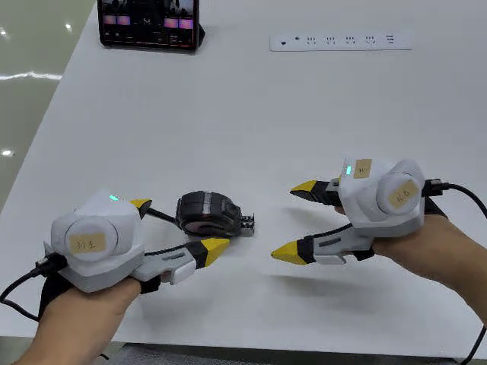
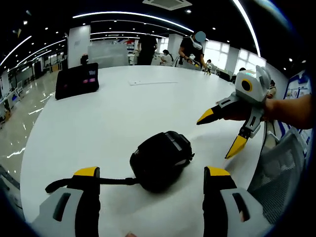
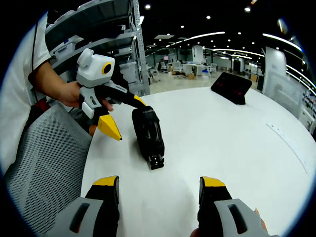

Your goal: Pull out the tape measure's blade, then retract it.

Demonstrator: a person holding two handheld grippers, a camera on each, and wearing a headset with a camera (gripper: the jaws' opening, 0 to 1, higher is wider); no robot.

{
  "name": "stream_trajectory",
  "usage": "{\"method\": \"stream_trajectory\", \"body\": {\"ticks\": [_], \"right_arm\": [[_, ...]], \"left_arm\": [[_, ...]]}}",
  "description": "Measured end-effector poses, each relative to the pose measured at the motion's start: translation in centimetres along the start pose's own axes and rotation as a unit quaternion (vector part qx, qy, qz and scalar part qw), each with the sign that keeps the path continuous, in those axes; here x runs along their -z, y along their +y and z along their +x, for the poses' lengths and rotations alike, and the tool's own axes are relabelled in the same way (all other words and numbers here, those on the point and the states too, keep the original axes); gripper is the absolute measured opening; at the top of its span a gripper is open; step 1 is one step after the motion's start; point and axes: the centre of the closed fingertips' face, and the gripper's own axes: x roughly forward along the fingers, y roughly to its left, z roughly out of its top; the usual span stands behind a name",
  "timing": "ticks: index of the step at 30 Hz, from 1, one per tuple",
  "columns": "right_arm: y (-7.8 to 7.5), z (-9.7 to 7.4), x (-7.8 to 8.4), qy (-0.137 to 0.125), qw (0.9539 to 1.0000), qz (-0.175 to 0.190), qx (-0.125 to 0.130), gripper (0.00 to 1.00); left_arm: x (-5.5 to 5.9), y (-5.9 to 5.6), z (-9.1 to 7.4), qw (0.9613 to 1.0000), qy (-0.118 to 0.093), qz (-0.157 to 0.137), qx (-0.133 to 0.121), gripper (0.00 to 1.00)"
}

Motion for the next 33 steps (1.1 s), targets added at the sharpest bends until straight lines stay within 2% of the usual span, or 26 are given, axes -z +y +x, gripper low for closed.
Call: {"method": "stream_trajectory", "body": {"ticks": [4,8,10,14,19,22,33], "right_arm": [[-0.1,-0.8,0.2,-0.004,1.0,0.006,0.007,0.66],[0.0,-1.8,0.5,-0.006,0.9998,0.012,0.015,0.69],[-0.1,-2.2,0.7,-0.006,0.9997,0.014,0.021,0.7],[-0.3,-3.0,1.0,-0.006,0.9994,0.019,0.028,0.72],[-0.2,-3.9,1.0,-0.005,0.9991,0.021,0.038,0.75],[-0.1,-4.4,1.0,-0.008,0.9988,0.026,0.04,0.78],[-0.4,-6.2,1.9,-0.008,0.9978,0.035,0.057,0.82]], "left_arm": [[0.1,0.2,-0.3,0.9999,-0.002,0.015,0.007,0.82],[0.2,0.1,-0.5,0.9995,0.005,0.027,0.012,0.82],[0.1,-0.1,-0.8,0.9994,0.001,0.03,0.019,0.82],[0.2,-0.4,-1.0,0.9984,0.004,0.048,0.029,0.85],[0.2,-0.6,-1.2,0.9976,0.006,0.056,0.041,0.9],[0.3,-0.7,-1.5,0.9966,0.007,0.068,0.047,0.9],[0.2,-0.7,-2.4,0.9949,0.007,0.078,0.063,0.94]]}}
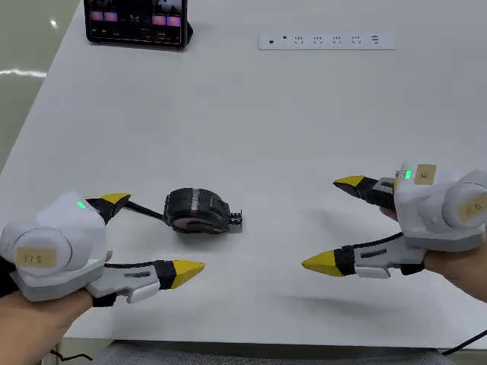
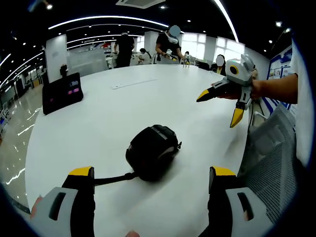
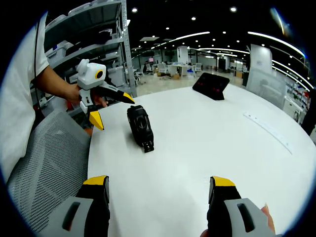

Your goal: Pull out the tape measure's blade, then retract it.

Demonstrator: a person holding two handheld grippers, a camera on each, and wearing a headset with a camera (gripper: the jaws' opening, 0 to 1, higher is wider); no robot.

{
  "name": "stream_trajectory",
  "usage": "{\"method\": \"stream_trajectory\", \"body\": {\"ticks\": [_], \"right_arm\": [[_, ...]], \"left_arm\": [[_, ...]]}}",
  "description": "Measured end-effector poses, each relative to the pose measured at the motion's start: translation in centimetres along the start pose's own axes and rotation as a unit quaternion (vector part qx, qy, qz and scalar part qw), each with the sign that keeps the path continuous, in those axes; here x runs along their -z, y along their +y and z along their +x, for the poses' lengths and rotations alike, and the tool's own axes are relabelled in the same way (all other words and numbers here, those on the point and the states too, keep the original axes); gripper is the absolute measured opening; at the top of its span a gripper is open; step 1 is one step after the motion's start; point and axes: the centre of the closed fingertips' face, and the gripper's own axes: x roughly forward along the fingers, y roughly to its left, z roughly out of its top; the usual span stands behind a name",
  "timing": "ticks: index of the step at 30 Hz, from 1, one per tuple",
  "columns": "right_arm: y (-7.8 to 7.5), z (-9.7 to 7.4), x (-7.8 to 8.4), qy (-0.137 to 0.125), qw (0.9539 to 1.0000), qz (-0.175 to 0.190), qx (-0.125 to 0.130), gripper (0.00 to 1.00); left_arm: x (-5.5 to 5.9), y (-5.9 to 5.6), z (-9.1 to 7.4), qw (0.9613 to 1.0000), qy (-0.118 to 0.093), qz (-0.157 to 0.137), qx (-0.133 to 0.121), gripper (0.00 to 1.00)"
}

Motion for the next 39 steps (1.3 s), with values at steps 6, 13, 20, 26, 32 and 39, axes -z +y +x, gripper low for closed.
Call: {"method": "stream_trajectory", "body": {"ticks": [6,13,20,26,32,39], "right_arm": [[0.1,-0.9,0.3,-0.003,1.0,0.006,0.005,0.82],[0.2,-2.2,1.1,0.004,0.9998,0.011,0.013,0.82],[0.2,-3.5,1.7,0.006,0.9995,0.018,0.027,0.83],[0.2,-4.5,2.3,0.005,0.999,0.026,0.037,0.84],[0.3,-5.1,3.0,0.005,0.9985,0.033,0.044,0.86],[0.3,-5.5,3.3,0.002,0.9982,0.037,0.046,0.92]], "left_arm": [[0.1,0.2,-0.4,0.9999,-0.002,0.009,0.006,0.96],[0.3,0.5,-1.0,0.9998,0.002,0.016,0.01,0.97],[0.4,0.4,-1.6,0.9995,0.003,0.028,0.013,0.99],[0.7,0.1,-2.0,0.9993,0.006,0.032,0.018,0.99],[0.8,-0.3,-2.1,0.9991,0.004,0.033,0.025,0.99],[0.7,-0.7,-2.1,0.999,-0.001,0.024,0.037,0.99]]}}
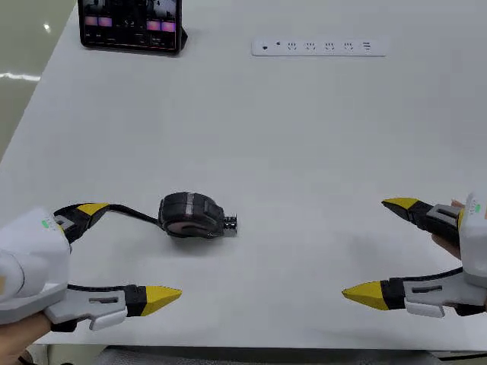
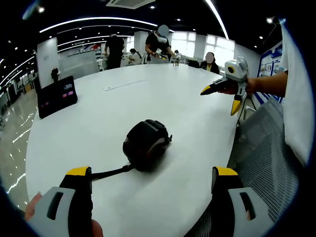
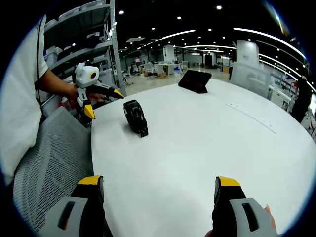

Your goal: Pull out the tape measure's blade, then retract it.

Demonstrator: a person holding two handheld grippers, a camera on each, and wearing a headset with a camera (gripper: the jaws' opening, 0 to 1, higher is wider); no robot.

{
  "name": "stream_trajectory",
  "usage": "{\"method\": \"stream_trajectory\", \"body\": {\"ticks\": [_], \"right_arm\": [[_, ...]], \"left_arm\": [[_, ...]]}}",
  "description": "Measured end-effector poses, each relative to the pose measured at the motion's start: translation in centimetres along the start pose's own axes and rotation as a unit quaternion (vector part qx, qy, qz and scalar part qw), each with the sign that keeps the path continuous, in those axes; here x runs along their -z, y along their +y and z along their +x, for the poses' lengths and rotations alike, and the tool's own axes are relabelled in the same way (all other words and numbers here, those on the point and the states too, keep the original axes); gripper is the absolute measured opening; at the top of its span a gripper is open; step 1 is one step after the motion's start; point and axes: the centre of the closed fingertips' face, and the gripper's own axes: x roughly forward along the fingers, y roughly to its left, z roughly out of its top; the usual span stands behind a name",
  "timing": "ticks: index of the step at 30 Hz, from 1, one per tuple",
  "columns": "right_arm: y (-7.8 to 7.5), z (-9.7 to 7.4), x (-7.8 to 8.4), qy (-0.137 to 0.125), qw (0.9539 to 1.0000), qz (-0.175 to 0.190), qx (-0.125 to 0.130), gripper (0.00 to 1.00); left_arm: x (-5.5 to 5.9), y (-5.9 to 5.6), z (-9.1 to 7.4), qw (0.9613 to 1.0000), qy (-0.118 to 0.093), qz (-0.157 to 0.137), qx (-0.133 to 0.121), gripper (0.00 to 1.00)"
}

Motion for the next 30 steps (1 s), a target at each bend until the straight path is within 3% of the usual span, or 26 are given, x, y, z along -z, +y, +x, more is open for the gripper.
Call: {"method": "stream_trajectory", "body": {"ticks": [9,21,26,30], "right_arm": [[0.0,-0.2,0.1,-0.008,1.0,-0.003,-0.003,0.99],[0.4,-0.1,0.7,0.004,0.9999,-0.01,-0.004,0.99],[0.4,-0.2,0.7,0.005,0.9999,-0.008,-0.006,0.99],[0.4,-0.2,0.6,0.005,0.9999,-0.008,-0.007,0.99]], "left_arm": [[0.1,0.1,-0.3,1.0,0.001,0.004,0.001,0.99],[0.1,-0.2,-0.4,0.9998,0.002,0.015,0.008,0.99],[-0.3,-0.5,-0.4,0.9991,-0.006,0.04,0.011,0.99],[-0.1,-1.0,-0.3,0.9991,-0.002,0.037,0.022,0.99]]}}
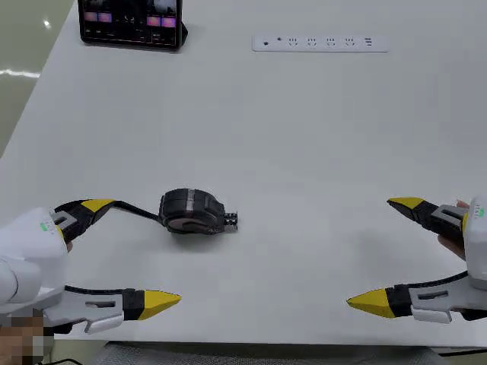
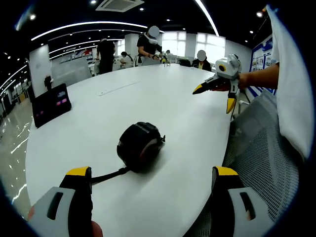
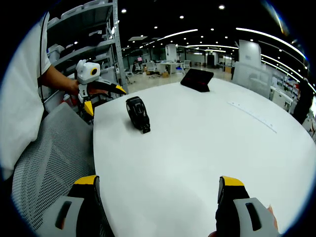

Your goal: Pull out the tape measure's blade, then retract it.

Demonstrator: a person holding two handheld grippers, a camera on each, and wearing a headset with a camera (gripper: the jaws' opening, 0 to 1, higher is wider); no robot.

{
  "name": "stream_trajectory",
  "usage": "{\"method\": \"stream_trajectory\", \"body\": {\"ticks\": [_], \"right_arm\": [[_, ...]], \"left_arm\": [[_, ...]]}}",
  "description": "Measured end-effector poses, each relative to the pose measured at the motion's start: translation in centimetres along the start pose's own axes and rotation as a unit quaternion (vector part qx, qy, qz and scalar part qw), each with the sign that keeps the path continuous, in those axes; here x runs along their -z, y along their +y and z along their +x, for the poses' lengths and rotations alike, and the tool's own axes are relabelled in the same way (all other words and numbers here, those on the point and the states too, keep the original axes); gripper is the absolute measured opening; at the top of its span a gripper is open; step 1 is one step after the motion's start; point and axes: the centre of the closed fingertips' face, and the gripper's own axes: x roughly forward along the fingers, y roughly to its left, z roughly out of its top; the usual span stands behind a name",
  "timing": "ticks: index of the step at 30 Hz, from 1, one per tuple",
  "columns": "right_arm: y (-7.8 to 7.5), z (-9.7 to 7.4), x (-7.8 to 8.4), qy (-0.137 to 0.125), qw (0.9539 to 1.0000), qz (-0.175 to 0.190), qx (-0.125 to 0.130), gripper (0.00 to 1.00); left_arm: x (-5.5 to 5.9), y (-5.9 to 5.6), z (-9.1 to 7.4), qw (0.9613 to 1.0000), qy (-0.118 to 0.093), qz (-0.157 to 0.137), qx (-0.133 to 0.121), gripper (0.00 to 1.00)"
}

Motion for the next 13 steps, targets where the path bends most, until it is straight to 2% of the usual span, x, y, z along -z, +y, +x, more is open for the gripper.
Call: {"method": "stream_trajectory", "body": {"ticks": [2,3,13], "right_arm": [[-0.02,-0.01,0.01,0.0,1.0,0.001,0.0,0.99],[-0.01,-0.01,0.01,-0.001,1.0,0.001,-0.001,0.99],[0.19,0.11,0.26,0.001,1.0,0.003,-0.004,0.99]], "left_arm": [[0.14,-0.2,0.07,1.0,0.003,-0.003,0.007,0.99],[0.01,0.0,0.05,1.0,-0.001,0.0,0.0,0.99],[0.23,0.01,-0.04,1.0,0.002,-0.006,0.004,0.99]]}}
